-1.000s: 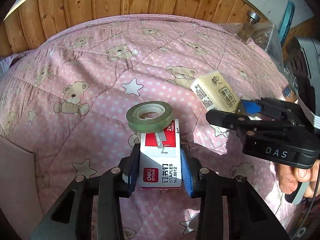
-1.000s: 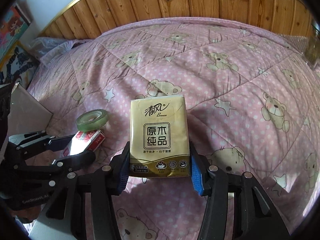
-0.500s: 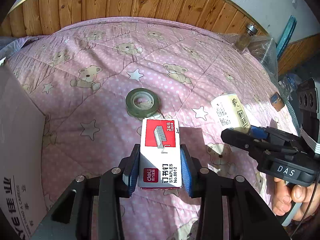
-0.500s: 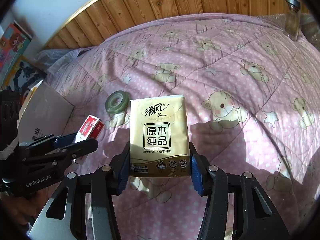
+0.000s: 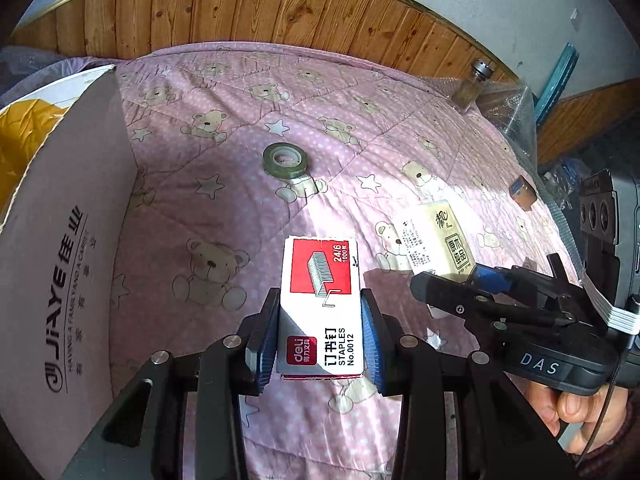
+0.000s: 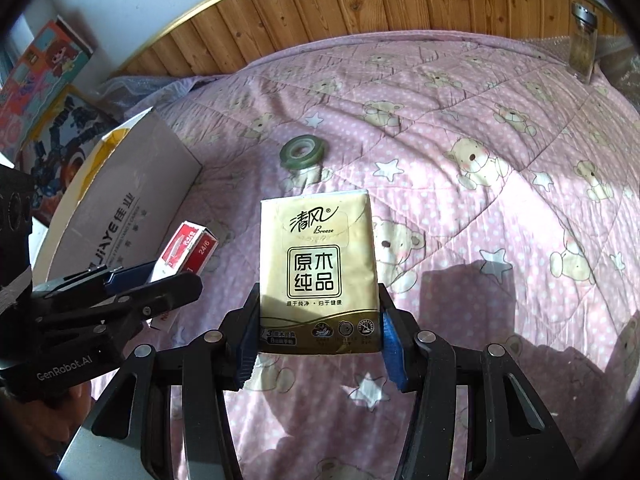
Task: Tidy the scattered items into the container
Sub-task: 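Lift the tissue pack and staples box and carry both tools toward the box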
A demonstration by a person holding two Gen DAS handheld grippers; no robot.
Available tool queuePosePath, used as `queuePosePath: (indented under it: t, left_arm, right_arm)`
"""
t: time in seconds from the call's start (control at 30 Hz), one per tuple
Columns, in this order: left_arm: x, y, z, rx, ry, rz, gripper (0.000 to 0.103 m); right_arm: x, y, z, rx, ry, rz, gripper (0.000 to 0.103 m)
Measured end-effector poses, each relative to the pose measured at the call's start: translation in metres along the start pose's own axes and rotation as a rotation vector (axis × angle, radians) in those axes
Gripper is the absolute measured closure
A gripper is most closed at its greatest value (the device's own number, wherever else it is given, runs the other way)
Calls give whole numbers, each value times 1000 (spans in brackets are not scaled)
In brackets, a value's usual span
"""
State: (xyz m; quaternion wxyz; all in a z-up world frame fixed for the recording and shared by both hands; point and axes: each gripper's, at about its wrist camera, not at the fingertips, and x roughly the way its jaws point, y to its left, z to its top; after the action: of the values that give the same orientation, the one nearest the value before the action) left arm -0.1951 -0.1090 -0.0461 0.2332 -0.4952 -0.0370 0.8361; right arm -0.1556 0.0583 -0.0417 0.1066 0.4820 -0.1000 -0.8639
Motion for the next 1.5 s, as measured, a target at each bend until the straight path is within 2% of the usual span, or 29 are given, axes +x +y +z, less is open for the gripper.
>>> queuePosePath:
  t: [0.43, 0.87, 1.13, 1.5]
  left_arm:
    - [-57, 17, -40, -64, -43, 47, 64]
    - [-102, 20, -80, -96, -86, 26, 64]
    - [-134, 24, -91, -112, -144, 5, 64]
    - [-154, 33, -96, -148, -175, -45, 64]
  right_arm:
    - [-26, 47, -42, -64, 10, 1, 49]
    - [-43, 90, -81, -145, 39, 19, 49]
    - [-59, 119, -90, -207, 25, 44, 49]
    - [-69, 148, -88, -277, 19, 69, 49]
